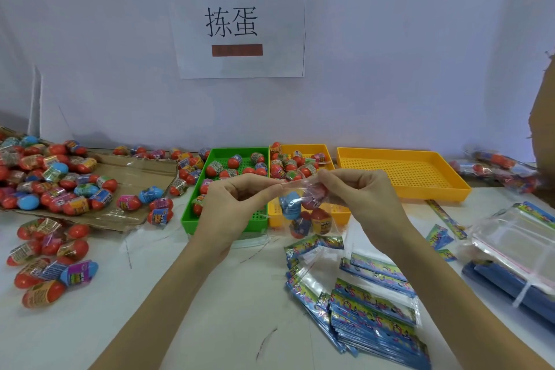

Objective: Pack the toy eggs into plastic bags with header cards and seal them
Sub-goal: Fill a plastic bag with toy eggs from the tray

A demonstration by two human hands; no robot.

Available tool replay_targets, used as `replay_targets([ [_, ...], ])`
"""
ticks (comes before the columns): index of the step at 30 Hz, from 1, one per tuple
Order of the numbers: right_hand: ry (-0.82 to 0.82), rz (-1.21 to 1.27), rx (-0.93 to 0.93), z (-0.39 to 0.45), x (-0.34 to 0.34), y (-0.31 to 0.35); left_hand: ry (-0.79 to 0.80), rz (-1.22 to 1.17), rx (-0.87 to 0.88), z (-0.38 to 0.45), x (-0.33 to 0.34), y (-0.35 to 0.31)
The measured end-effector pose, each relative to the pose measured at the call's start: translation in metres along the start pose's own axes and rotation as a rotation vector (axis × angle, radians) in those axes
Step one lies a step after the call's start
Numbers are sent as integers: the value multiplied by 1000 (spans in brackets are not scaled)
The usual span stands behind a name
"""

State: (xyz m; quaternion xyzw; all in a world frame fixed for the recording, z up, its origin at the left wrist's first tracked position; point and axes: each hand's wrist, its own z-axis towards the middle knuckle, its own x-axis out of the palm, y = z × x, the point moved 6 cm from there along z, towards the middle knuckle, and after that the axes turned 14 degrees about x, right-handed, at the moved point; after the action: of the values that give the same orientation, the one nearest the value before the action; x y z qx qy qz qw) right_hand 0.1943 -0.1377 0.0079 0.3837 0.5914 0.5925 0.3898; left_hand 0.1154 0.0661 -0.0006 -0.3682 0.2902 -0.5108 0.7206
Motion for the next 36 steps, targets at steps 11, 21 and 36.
replay_targets([
  [11, 29, 26, -78, -3, -1, 10, -1, 338, 563, -10, 13, -33],
  [21, 173, -17, -83, -1, -5, 11, 10, 247, 92, -8, 11, -11],
  [36, 88, 12, -79, 1, -12, 13, -82, -172, -133, -2, -4, 16],
])
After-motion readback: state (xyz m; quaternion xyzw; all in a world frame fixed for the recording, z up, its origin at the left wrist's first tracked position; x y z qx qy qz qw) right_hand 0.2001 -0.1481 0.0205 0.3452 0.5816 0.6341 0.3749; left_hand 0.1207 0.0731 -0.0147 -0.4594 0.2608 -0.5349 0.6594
